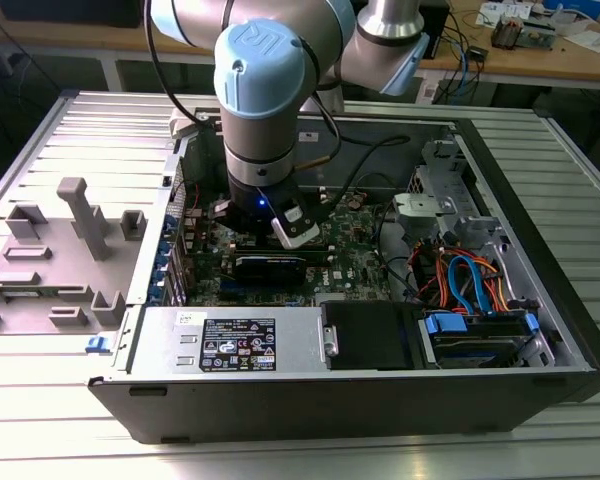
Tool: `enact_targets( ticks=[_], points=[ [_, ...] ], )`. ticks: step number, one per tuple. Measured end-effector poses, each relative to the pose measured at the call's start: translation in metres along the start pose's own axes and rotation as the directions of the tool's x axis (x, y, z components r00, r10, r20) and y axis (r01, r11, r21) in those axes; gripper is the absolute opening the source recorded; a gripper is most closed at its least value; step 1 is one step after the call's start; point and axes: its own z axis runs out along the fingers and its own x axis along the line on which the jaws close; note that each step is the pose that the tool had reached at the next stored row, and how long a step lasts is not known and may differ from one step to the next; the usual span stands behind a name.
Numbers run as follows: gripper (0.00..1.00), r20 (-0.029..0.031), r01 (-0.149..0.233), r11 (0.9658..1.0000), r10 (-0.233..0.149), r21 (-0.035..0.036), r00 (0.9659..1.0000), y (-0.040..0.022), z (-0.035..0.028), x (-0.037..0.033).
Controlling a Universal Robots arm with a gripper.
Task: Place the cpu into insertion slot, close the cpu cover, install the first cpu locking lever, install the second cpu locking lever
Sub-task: 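Install the second cpu locking lever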
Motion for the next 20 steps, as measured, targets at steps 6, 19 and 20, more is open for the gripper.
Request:
enact_targets(
  ticks=[6, 19, 20],
  points=[
    [0.11, 0.0002, 0.000, 1.0000, 0.000, 0.0001, 1.0000, 0.0003, -0.0044, -0.0001],
    [0.11, -0.0086, -0.002, 1.0000, 0.002, -0.0007, 1.0000, 0.0030, -0.0170, -0.0003],
    [0.11, -0.0087, -0.002, 1.0000, 0.002, -0.0007, 1.0000, 0.0030, -0.0170, -0.0004]
  ],
)
